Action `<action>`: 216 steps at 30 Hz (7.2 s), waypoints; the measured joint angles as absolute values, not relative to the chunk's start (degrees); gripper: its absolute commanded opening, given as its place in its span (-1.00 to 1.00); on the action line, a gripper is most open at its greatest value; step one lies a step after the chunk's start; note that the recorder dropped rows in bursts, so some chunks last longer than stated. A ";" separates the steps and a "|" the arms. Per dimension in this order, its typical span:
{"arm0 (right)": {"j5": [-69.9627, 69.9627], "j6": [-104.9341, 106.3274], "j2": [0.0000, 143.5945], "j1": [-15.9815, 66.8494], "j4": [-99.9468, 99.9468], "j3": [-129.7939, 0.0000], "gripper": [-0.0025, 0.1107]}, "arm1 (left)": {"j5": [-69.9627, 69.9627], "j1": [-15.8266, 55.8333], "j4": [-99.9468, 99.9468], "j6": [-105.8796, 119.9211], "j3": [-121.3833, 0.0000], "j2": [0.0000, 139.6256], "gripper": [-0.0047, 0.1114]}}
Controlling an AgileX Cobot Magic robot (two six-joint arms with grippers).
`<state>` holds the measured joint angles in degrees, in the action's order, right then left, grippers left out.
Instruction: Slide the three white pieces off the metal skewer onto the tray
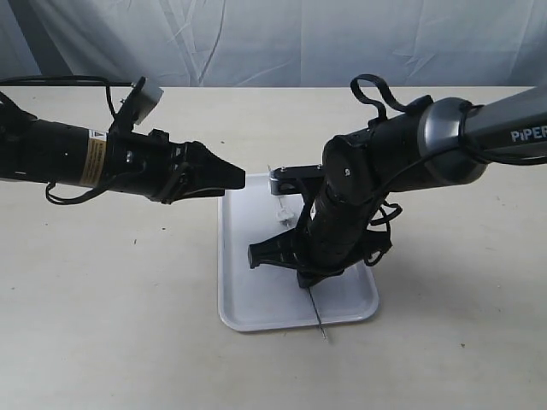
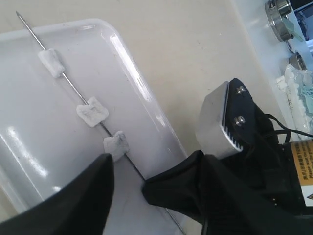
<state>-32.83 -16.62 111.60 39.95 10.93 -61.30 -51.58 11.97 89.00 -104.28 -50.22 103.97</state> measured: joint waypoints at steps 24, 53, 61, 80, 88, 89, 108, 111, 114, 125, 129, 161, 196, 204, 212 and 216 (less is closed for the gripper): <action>-33.99 -14.00 92.03 40.08 10.57 -51.27 -0.97 | -54.88 12.89 77.41 -103.20 -50.22 103.97 -0.02; -30.93 -16.44 86.00 44.05 8.11 -46.05 -0.97 | -48.06 20.84 70.20 -101.68 -50.86 105.98 -0.02; -30.83 -16.65 86.00 44.05 8.74 -46.05 -0.97 | -45.54 20.84 69.46 -100.99 -51.08 105.98 -0.02; -31.53 -16.77 82.86 45.23 9.55 -46.05 -0.97 | -48.56 20.84 68.99 -100.47 -52.20 106.44 -0.21; -31.78 -16.77 82.85 45.23 9.55 -45.95 -0.97 | -49.46 19.95 68.99 -100.47 -52.20 106.44 -0.21; -31.78 -16.77 82.85 45.23 9.55 -45.95 -0.97 | -49.46 19.85 68.99 -100.47 -52.20 106.44 -0.21; -32.44 -16.77 81.48 45.23 9.55 -45.95 -0.97 | -50.15 19.85 68.99 -100.25 -52.20 106.44 -0.59; -32.44 -16.77 81.48 45.23 9.55 -45.95 -0.97 | -50.63 19.85 68.85 -100.25 -52.20 106.44 -0.59; -32.55 -16.77 81.48 45.23 9.55 -45.95 -0.97 | -51.14 19.85 68.08 -100.25 -52.20 106.44 -0.60; -32.55 -16.77 81.48 45.23 10.53 -45.95 -0.97 | -52.02 19.85 67.03 -100.25 -52.20 106.44 -0.61; -32.55 -16.77 81.48 45.23 10.53 -45.95 -0.97 | -52.23 19.85 66.94 -100.15 -52.20 106.44 -0.69; -27.83 -16.87 81.40 47.91 10.97 -39.65 -0.97 | -52.33 19.63 62.38 -96.02 -52.20 106.44 -0.92; -26.65 -15.20 78.10 48.04 17.57 -30.85 -0.97 | -40.71 17.63 79.89 -100.66 -52.51 106.44 -0.92; -26.49 -15.20 72.06 48.04 18.66 -30.85 -0.97 | -39.01 21.41 85.61 -104.13 -52.55 109.03 -0.92; -26.49 -15.08 70.32 48.04 19.13 -30.85 -0.97 | -40.48 22.79 81.86 -102.82 -52.64 115.02 -0.92; -26.49 -15.08 70.32 48.04 19.13 -30.85 -0.97 | -42.74 22.79 78.88 -99.74 -52.64 115.74 -0.76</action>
